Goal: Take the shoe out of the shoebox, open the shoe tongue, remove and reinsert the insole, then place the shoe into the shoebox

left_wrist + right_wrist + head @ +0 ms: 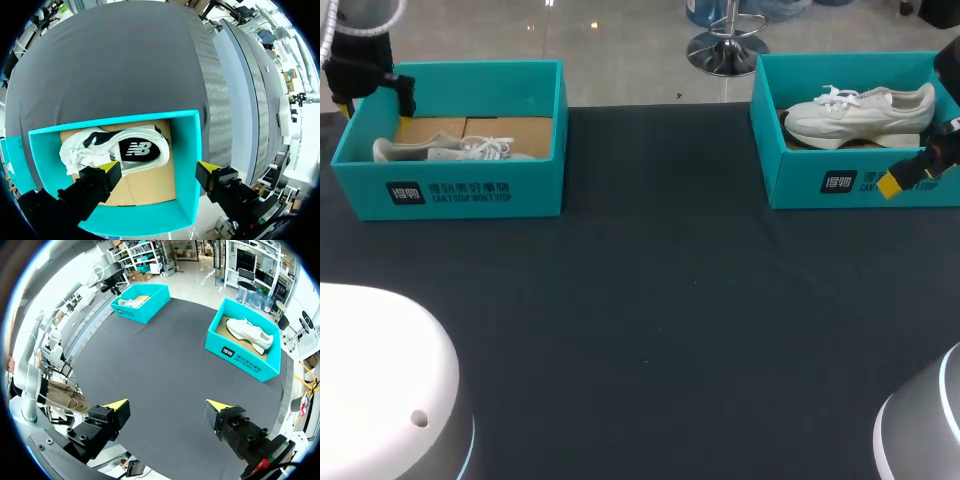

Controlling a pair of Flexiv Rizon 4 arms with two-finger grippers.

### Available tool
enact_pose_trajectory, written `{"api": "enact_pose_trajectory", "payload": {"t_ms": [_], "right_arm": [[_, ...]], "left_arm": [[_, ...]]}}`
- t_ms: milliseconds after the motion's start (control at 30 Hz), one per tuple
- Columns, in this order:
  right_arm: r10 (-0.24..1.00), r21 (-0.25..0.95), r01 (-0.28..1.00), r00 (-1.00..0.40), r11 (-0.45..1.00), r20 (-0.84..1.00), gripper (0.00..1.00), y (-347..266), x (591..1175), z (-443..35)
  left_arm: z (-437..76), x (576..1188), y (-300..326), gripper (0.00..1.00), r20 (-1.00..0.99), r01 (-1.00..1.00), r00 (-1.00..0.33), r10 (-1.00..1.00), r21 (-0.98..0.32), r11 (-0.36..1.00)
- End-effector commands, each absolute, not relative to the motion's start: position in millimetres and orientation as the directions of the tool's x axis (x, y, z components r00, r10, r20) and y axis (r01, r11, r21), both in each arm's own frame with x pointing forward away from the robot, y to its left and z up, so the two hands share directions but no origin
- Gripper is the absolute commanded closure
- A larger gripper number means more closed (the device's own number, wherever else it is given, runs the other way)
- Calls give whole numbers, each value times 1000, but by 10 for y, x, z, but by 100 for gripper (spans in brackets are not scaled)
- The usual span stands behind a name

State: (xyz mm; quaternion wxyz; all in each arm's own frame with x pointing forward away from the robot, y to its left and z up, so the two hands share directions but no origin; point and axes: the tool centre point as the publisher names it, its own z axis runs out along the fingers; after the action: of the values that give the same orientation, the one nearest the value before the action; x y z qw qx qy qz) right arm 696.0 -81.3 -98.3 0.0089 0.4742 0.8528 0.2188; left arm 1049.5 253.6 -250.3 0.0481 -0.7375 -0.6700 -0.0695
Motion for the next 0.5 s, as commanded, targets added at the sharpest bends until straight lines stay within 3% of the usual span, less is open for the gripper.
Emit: {"api": "enact_pose_trajectory", "payload": {"t_ms": [33,500], "right_arm": [[813,376,807,-549,456,193,0,-804,6987,-979],[813,376,807,-549,456,193,0,-804,6987,-979]], "left_arm": [[-1981,10145,2415,0,147,992,103,984,54,-111],[-1894,10056,2297,0,157,990,115,981,60,-125]]}}
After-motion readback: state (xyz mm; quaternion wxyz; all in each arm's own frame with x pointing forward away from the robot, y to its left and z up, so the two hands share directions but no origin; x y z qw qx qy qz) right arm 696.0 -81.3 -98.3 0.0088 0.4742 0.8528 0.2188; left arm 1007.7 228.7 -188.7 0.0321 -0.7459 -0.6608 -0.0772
